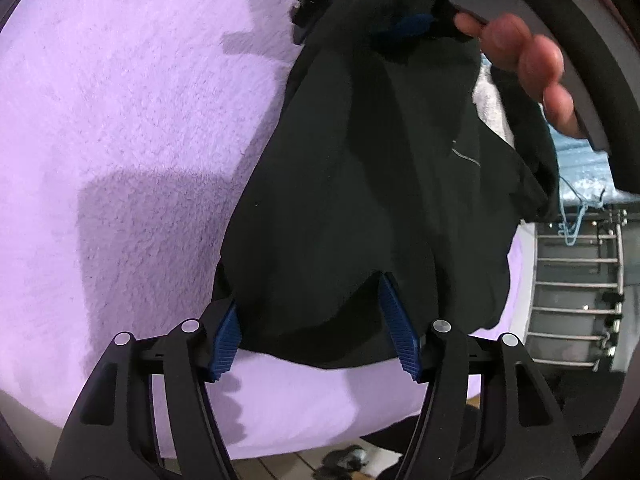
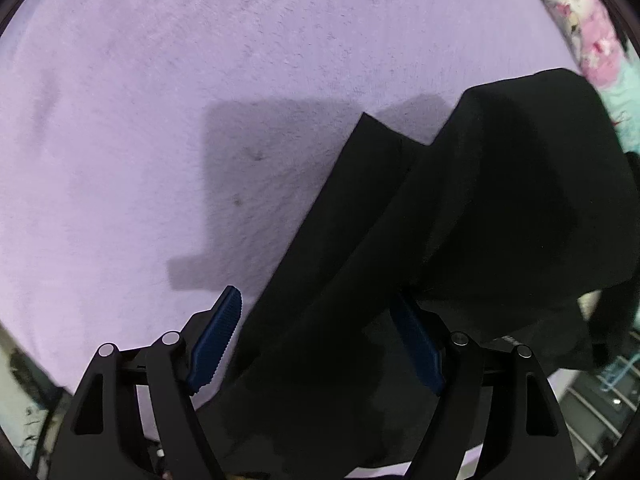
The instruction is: Fold large clothes
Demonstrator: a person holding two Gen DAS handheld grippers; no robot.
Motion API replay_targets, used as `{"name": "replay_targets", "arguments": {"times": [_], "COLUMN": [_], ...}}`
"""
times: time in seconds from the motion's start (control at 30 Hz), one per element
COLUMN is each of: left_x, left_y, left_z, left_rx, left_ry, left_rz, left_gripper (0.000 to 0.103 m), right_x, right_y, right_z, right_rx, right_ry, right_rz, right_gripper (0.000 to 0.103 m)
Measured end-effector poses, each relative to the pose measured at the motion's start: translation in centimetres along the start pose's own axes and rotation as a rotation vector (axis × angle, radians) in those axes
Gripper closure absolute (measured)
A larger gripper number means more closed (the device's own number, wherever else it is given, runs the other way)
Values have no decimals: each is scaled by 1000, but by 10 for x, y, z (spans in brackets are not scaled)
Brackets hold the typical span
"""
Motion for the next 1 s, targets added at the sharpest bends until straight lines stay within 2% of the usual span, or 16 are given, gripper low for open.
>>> {"name": "replay_targets", "arguments": {"times": [0.1, 0.17, 0.2, 0.27, 0.33, 0.43, 0.53, 0.63, 0.7, 0.8, 0.83, 0.9, 0.93, 1.0], "left_x": [5, 10, 14, 23, 33, 49, 58, 60, 58, 60, 59, 53, 49, 43], "left_y": [1, 0, 0, -2, -3, -5, -7, -7, -7, -6, -5, -2, 1, 4], "left_z": [-3, -1, 2, 8, 11, 17, 25, 36, 52, 97, 112, 136, 146, 150], "left_rx": [-4, 5, 10, 29, 42, 76, 100, 109, 132, 278, 332, 424, 455, 472], "left_ry": [-6, -8, 0, 25, 31, 69, 75, 61, 6, -50, -70, -97, -133, -142], "left_rz": [8, -6, -21, -62, -91, -149, -170, -164, -128, -133, -130, -98, -78, -52], "left_gripper": [50, 60, 62, 66, 68, 68, 68, 68, 68, 67, 63, 62, 62, 62], "right_x": [1, -2, -1, -3, -3, 0, 11, 21, 30, 41, 47, 61, 69, 83], "right_y": [1, 5, 7, 4, 5, 2, -6, -14, -22, -30, -36, -47, -54, -63], "right_z": [-5, -8, -11, -17, -19, -17, -8, 6, 19, 34, 41, 49, 55, 61], "right_rx": [-14, -17, -19, -36, -44, -40, -15, 20, 58, 102, 115, 135, 149, 172], "right_ry": [-37, -55, -59, -82, -94, -76, -26, 40, 83, 136, 160, 207, 233, 261], "right_rz": [-1, 3, -2, 12, 31, 37, 24, 12, 4, -5, -9, -25, -31, -45], "right_gripper": [29, 30, 33, 46, 66, 85, 97, 99, 100, 100, 100, 100, 100, 100]}}
Point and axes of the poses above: each gripper's, at about its wrist camera, not at the fingertips, and z roughly against the way its jaws point, x to its right, y to its top, the point moved 5 cm from there along -z, roughly the way its jaws point, and after that the axes turned 7 degrees about y, right-handed, at the moved point
